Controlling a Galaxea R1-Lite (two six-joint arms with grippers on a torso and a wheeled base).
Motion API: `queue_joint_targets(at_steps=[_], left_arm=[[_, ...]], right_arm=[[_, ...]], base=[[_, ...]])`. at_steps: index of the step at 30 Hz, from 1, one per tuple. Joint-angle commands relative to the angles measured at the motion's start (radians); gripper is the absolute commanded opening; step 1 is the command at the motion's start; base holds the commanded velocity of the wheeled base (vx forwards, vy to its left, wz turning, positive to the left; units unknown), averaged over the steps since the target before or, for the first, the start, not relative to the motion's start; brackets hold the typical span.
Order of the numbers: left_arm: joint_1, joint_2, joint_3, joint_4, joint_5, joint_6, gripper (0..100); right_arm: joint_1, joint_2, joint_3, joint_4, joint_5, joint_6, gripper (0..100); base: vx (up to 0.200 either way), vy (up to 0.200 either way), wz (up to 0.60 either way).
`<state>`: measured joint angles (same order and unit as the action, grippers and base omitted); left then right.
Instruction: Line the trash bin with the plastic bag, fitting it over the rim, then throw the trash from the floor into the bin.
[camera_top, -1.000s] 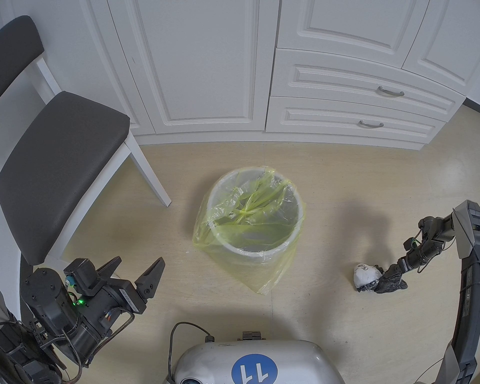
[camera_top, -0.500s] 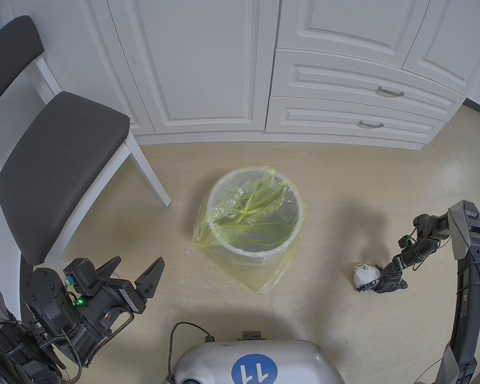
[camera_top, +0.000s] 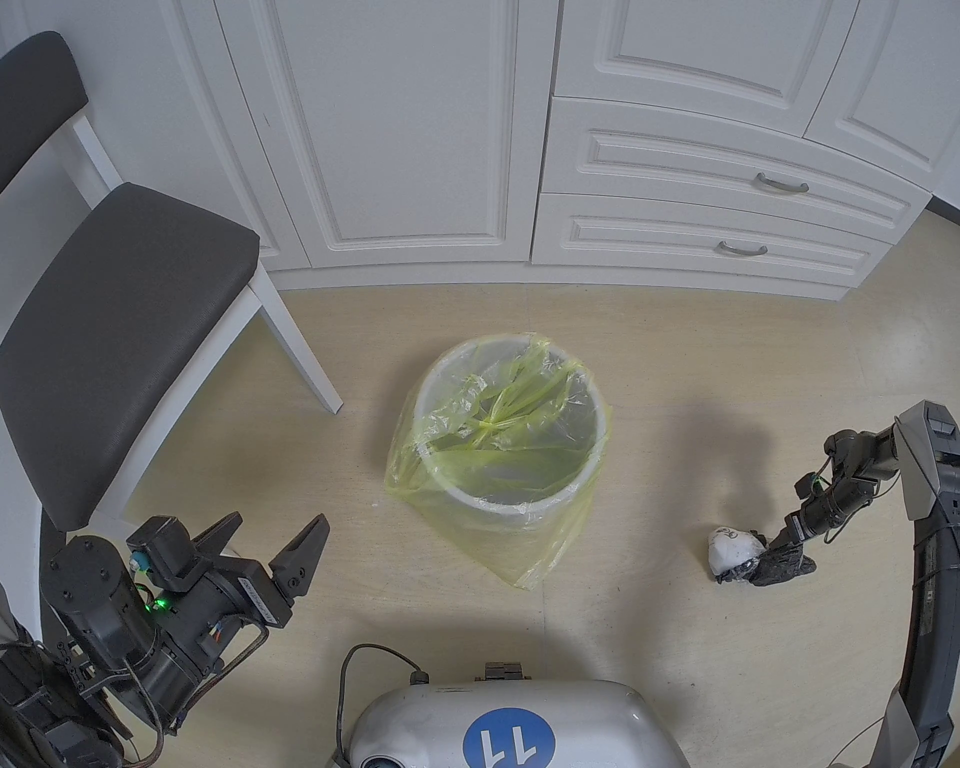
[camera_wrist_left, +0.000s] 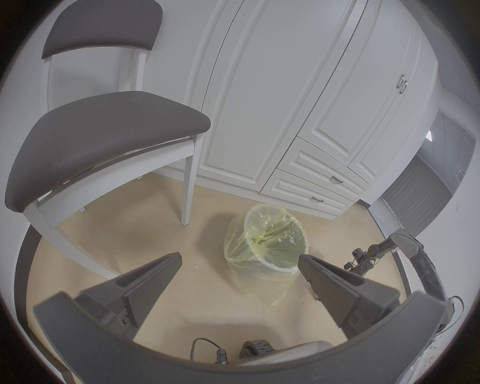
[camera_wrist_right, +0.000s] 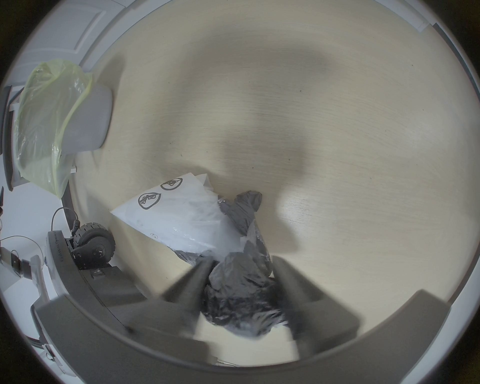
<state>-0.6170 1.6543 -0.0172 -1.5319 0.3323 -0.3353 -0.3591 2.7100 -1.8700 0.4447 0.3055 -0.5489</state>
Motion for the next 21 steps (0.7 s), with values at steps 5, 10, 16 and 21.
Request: queue_joint_targets(at_steps=[5,10,16,21], left_arm=[[0.0,-0.001,0.016,-0.001,0.001,-0.001,100],[0.0,-0.008,0.014,-0.001,0.001,0.001,100],[0.0,-0.034,0.01,-0.001,-0.001,0.001,100],[0.003,-0.031,0.017,0.001,0.002,0.041,100]], right_arm=[[-0.006,-0.009,0.002,-0.009,0.006,0.0,0],[-0.007,-0.044,0.009,-0.011,0.01,0.001,0],[0.002,-0.162,0.118,-0.081,0.064,-0.006,0],[0.016,-0.236,0.275,-0.357,0.118,0.006,0]], base=[[0.0,0.0,0.0],[0.0,0.0,0.0],[0.0,0.0,0.0],[0.0,0.0,0.0]])
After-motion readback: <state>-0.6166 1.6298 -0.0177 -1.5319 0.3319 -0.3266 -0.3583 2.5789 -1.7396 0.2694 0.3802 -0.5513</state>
